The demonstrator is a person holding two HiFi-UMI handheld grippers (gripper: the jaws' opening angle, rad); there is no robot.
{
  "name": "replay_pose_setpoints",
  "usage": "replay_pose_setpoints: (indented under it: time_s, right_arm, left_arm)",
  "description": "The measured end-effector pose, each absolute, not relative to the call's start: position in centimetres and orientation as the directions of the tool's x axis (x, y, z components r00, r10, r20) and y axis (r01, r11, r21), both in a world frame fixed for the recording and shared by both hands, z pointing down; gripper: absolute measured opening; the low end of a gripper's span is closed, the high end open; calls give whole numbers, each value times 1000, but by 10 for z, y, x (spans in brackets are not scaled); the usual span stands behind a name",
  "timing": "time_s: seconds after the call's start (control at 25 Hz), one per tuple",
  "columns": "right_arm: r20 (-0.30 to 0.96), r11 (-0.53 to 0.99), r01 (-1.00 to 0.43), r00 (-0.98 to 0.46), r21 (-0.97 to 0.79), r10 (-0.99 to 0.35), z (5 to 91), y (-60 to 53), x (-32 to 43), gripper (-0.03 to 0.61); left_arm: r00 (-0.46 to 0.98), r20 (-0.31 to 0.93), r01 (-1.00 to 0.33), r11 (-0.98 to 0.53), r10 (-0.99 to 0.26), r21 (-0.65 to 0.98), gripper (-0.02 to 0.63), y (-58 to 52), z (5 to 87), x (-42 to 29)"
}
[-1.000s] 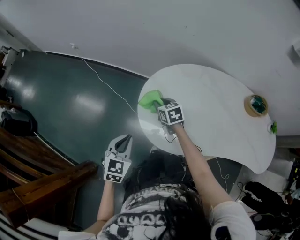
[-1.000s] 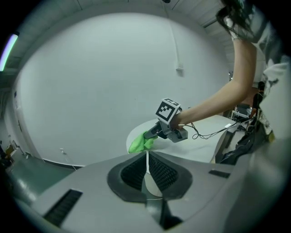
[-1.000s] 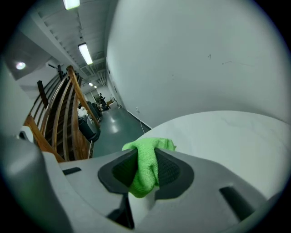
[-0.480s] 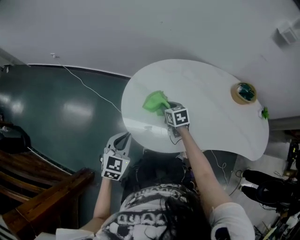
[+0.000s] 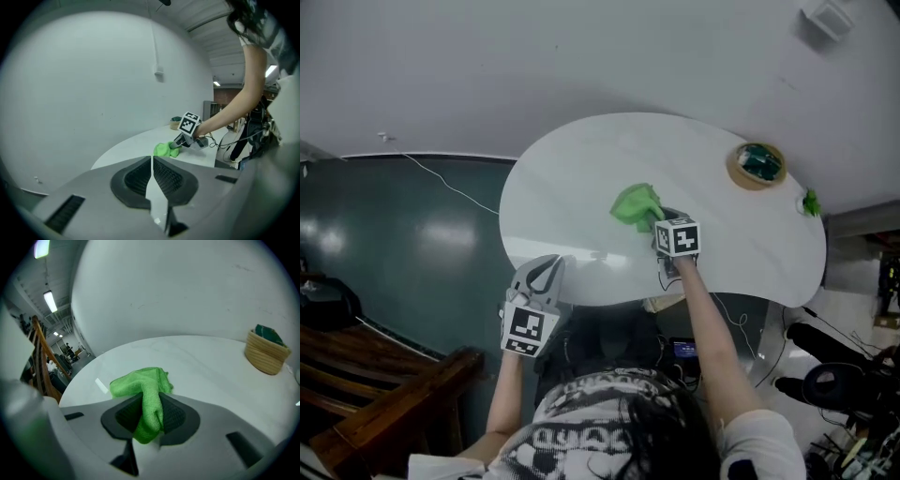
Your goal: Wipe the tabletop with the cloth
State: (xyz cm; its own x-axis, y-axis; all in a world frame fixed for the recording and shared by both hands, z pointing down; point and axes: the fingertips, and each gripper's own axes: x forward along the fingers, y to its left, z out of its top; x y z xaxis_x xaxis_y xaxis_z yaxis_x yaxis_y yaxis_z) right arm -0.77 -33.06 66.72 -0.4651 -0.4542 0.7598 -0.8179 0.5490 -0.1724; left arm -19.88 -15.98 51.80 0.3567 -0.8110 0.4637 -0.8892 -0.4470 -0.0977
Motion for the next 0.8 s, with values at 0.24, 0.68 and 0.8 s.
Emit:
replay_pose_setpoints:
  time_s: [0.24,0.68,0.8]
  right_arm:
    - [773,480,-863,-410,-158,-484,680,-361,138,94]
    - [797,290,-955,-223,-62,-561,674,-345,394,94]
    - [803,220,-975,-159,-36,-574,673,-338,459,94]
  left_arm:
    - [361,480,-894,-443,-799,-65,12,-196,531,-102]
    - [511,409,-800,-592,-756,-96,14,-220,498,78]
    - [536,418,-776,-623,-734,-98,14,-220,499,114]
